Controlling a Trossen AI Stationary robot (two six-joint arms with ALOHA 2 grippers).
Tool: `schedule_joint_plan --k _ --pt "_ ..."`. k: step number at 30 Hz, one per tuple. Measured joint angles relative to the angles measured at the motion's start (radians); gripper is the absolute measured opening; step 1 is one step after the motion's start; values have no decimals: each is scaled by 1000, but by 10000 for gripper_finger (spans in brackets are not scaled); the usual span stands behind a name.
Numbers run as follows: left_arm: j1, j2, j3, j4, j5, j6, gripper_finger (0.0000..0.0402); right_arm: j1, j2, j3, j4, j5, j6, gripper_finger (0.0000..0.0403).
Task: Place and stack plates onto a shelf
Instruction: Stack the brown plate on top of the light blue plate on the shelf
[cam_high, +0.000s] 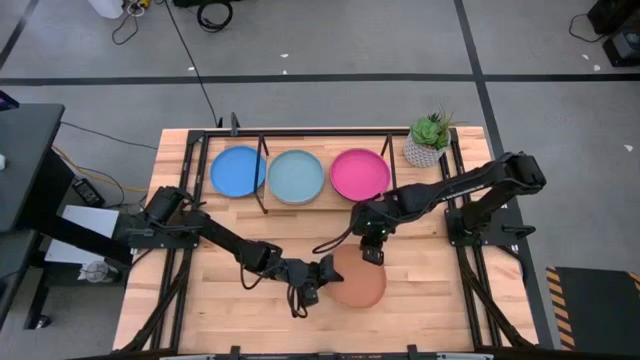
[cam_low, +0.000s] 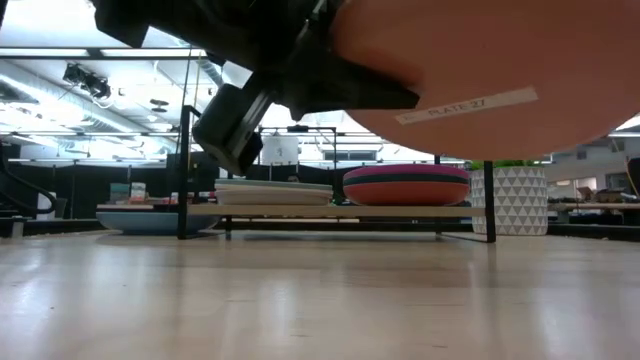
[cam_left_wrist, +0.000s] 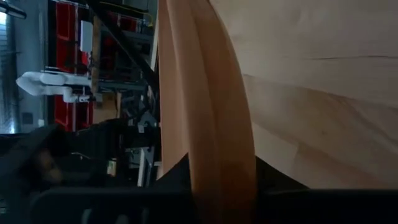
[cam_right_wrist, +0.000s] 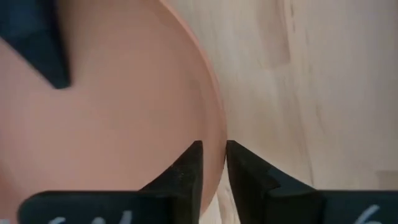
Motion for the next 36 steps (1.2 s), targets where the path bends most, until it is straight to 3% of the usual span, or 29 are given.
schedule_joint_plan --k 4,11,16,19,22,31,36 --pt "-4 -17 0 -26 -9 -29 57 -3 -65 39 -65 55 11 98" --pt "-18 -178 0 -240 -110 -147 49 64 -245 70 -111 318 71 117" --pt "26 -295 1 -429 -303 -327 56 194 -339 41 -107 599 122 117" --pt "79 -317 1 -525 -430 -469 59 277 -362 3 -100 703 159 117" --pt "157 -302 1 -594 -489 -584 52 339 -360 -38 -81 775 195 117" --pt "376 -193 -1 -615 -623 -642 48 422 -338 -172 60 837 232 117" --pt "417 -180 -1 -639 -592 -660 49 429 -338 -201 76 837 243 117"
